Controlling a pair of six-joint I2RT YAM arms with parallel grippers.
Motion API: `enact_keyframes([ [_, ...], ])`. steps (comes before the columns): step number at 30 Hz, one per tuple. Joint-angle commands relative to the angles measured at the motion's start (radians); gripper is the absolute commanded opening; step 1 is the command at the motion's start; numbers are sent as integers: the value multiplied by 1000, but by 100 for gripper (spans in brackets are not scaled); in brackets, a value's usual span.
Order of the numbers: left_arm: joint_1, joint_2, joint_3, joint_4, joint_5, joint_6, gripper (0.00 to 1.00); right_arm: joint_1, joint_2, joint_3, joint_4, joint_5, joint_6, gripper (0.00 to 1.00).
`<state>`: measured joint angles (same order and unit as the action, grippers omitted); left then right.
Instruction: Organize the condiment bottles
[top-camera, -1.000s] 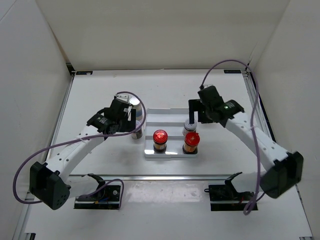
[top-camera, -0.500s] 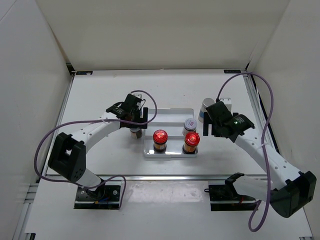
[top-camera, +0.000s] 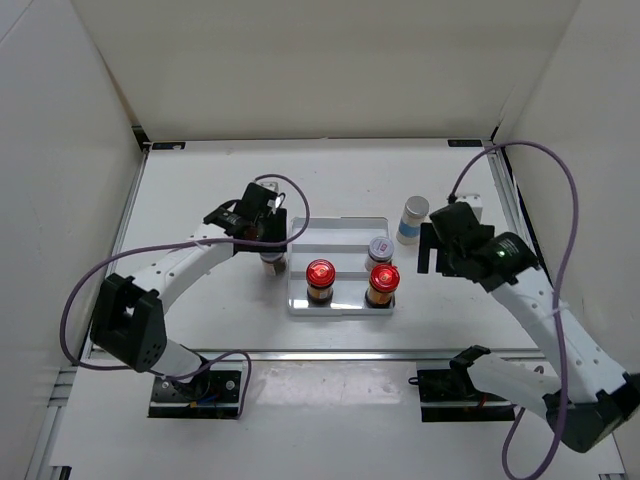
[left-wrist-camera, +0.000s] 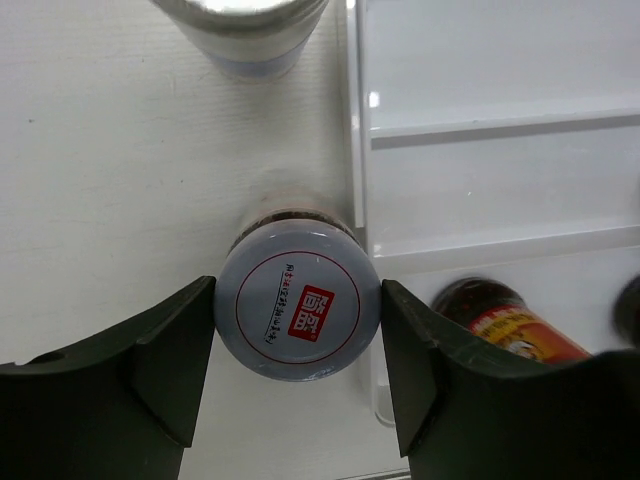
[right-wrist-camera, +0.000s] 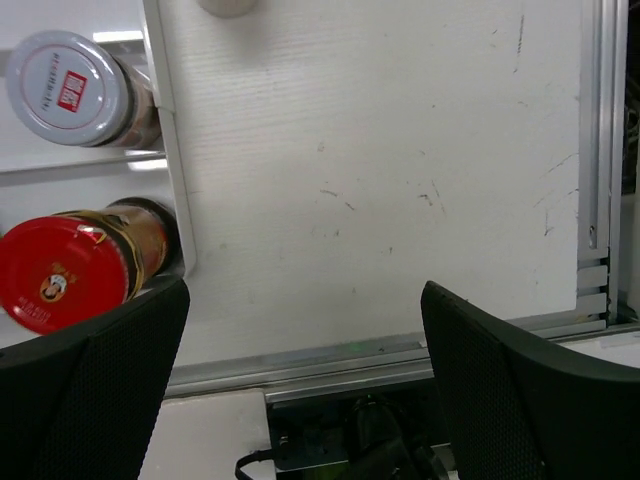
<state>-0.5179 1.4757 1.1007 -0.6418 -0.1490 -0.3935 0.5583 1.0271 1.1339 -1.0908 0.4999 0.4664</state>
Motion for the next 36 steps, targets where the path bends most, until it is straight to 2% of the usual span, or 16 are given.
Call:
enact_keyframes([
  [1, -20, -127, 119, 53, 14, -37, 28, -1, -114, 73, -96, 47, -15, 100],
  [4, -65, -140, 177, 53, -20, -47, 23, -1, -176, 52, -96, 83, -25, 100],
  [7, -96, -131, 230, 53, -41, -56, 23, -1, -185, 40, -112, 123, -5, 100],
  [15, -125, 75, 301, 53, -6, -76, 24, -1, -229, -3, -103, 195, 25, 100],
  [24, -143, 140, 252, 62, -44, -114, 24, -1, -357, -60, -54, 197, 26, 100],
  [28, -143, 140, 232, 62, -44, -123, 30, -1, -337, -60, -54, 187, 17, 100],
  [36, -154, 75, 133, 62, -44, -160, 30, -1, -295, -69, -35, 167, -1, 100],
])
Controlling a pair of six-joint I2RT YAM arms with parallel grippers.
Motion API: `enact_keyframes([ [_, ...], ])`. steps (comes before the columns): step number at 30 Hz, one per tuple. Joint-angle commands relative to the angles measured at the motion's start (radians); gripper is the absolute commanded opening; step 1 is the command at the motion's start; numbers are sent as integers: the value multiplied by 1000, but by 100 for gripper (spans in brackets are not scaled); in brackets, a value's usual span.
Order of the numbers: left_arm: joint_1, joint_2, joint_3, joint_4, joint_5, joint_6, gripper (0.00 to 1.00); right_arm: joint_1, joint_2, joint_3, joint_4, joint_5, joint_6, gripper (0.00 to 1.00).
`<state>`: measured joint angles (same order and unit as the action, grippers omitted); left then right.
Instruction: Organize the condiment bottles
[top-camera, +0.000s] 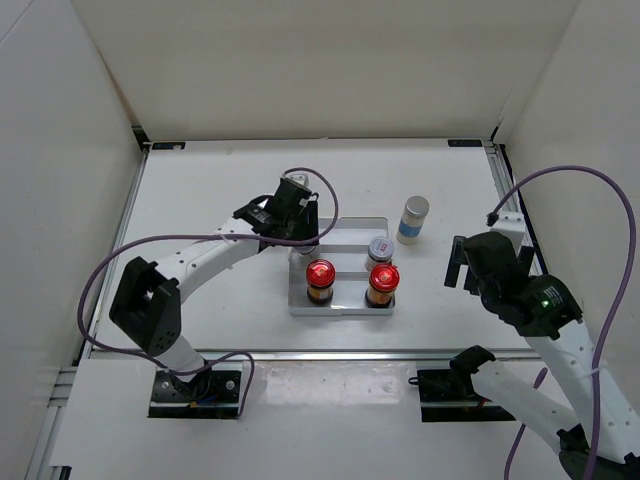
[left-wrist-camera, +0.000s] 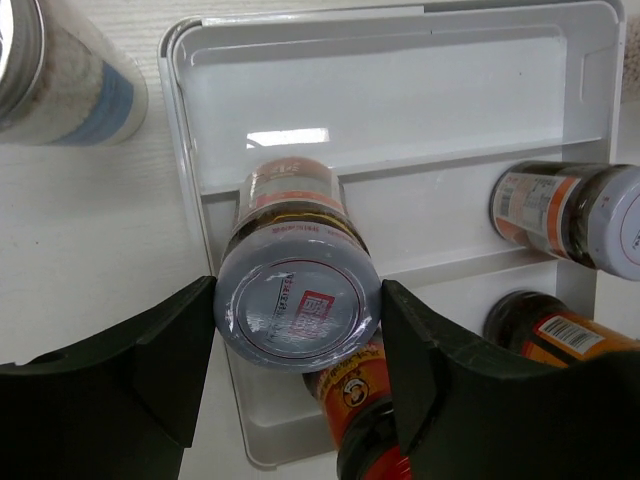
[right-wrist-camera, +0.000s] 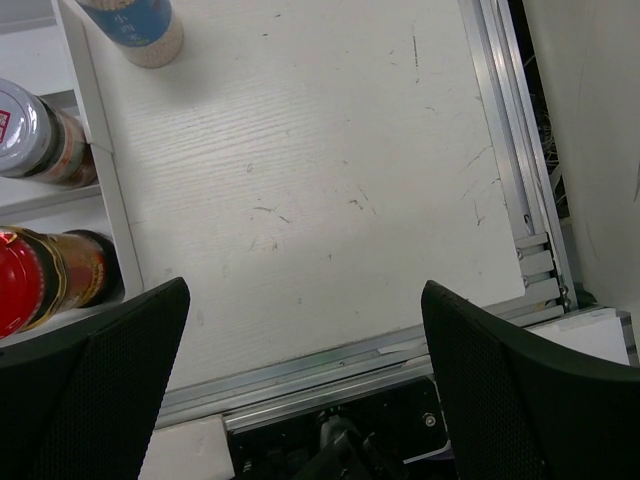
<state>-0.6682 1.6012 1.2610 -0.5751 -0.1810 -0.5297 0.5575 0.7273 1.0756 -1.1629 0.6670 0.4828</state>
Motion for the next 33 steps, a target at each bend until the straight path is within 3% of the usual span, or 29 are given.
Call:
enact_keyframes([
  [1, -4, -50, -43, -5, -21, -24, 31, -1, 4, -11, 37, 0, -18, 100],
  [15, -24, -135, -101, -5, -40, -72, 34, -1, 4, -11, 46, -9, -27, 100],
  [22, -24, -182, -101, -5, -58, -62, 43, -1, 4, -11, 46, -9, -27, 100],
  [25, -24, -173, -92, -5, -58, -53, 53, -1, 4, -11, 55, -9, -27, 100],
  [26, -24, -155, -92, -5, -58, -53, 65, -1, 4, -11, 55, -18, -27, 100],
  [30, -24, -80, -37, -14, -58, -44, 83, -1, 4, -20, 55, -18, -36, 100],
  [32, -24, -70, -8, -25, -58, -44, 100, -1, 4, -20, 55, -18, -36, 100],
  [33, -24, -58, 4, -37, -70, -44, 100, -1, 4, -20, 55, -18, -36, 100],
])
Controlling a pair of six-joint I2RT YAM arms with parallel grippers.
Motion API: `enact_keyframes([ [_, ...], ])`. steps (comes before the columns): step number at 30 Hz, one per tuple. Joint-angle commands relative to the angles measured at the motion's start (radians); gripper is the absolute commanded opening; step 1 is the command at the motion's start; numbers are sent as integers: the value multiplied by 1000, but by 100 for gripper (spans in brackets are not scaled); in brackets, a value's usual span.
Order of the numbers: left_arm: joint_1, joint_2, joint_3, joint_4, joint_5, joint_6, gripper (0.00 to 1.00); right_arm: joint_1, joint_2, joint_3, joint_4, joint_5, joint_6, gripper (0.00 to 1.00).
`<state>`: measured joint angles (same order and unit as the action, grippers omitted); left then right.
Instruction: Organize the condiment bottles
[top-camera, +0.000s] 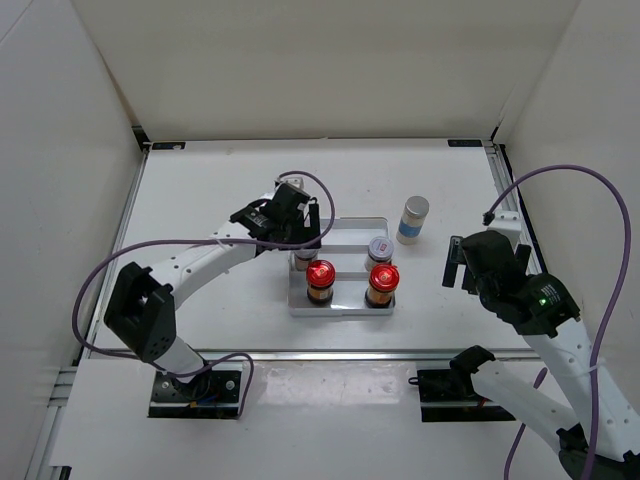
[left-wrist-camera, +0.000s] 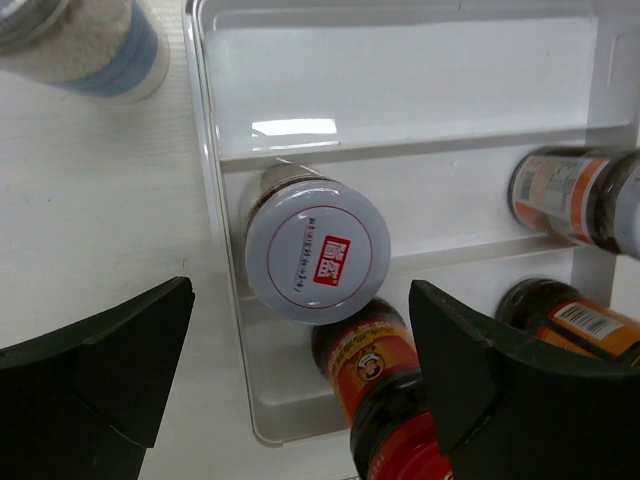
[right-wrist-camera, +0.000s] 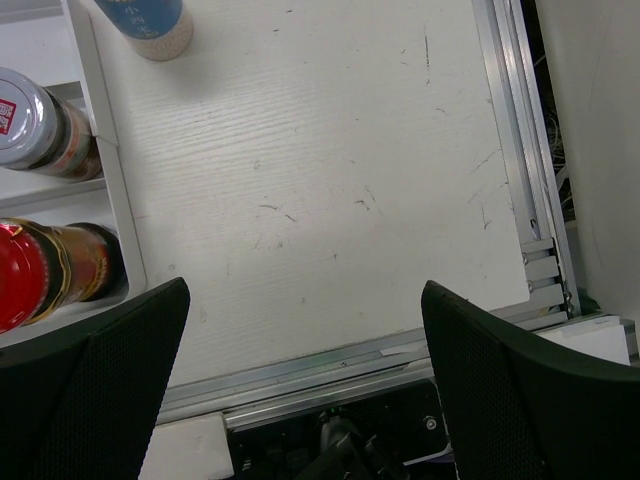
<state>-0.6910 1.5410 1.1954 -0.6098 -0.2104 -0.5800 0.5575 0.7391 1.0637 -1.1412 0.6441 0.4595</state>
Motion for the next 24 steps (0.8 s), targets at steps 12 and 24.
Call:
enact_keyframes([
  [12, 188, 4, 323, -45, -100, 158, 100, -1, -7, -8, 43, -4, -22, 100],
  [24, 324, 183, 346, -59, 62, 149, 100, -1, -7, -8, 43, -4, -22, 100],
])
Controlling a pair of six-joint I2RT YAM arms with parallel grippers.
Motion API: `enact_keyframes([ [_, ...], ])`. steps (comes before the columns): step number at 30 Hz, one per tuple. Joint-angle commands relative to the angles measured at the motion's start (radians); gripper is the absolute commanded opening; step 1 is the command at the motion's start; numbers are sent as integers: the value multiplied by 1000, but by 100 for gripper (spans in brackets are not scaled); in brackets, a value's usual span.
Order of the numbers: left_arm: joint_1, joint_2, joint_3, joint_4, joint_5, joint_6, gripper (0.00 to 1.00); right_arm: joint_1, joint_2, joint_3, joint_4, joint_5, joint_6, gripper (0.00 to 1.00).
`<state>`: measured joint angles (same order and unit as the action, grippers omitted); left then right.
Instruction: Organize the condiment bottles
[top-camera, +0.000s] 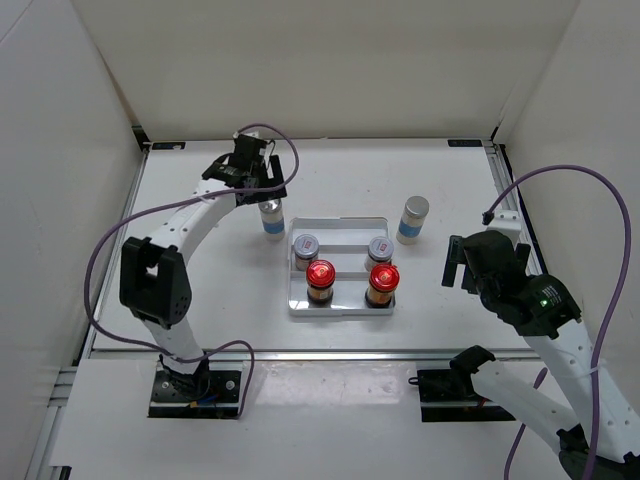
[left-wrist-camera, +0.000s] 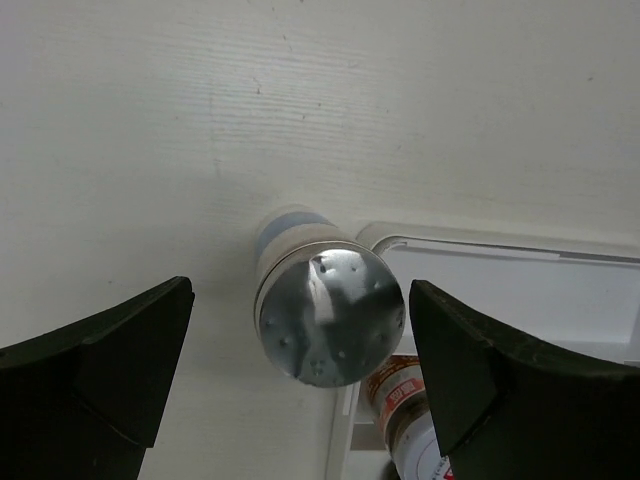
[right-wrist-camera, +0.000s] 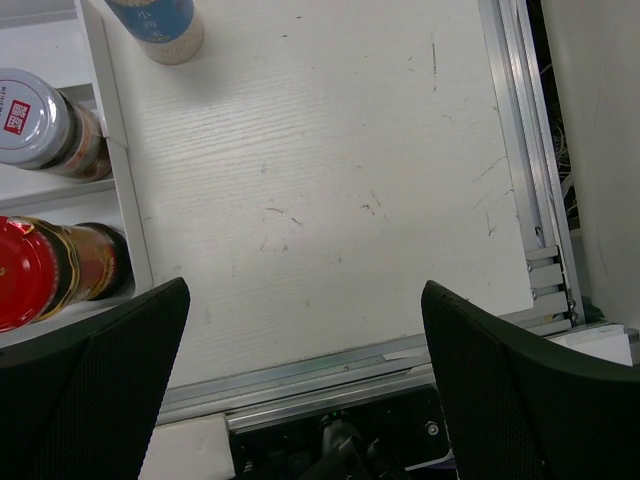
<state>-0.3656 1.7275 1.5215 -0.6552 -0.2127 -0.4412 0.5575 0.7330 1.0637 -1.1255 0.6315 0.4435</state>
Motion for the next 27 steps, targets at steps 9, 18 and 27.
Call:
enact_keyframes([
  [9, -1, 60, 29, -14, 82, 10, 83, -1, 8, -8, 27, 8, -6, 100],
  [18, -15, -74, 74, -14, 82, -8, 31, -1, 8, -8, 27, -1, -6, 100],
  [27, -122, -65, 190, -3, 81, -19, 29, -1, 26, -8, 36, -1, -15, 100],
])
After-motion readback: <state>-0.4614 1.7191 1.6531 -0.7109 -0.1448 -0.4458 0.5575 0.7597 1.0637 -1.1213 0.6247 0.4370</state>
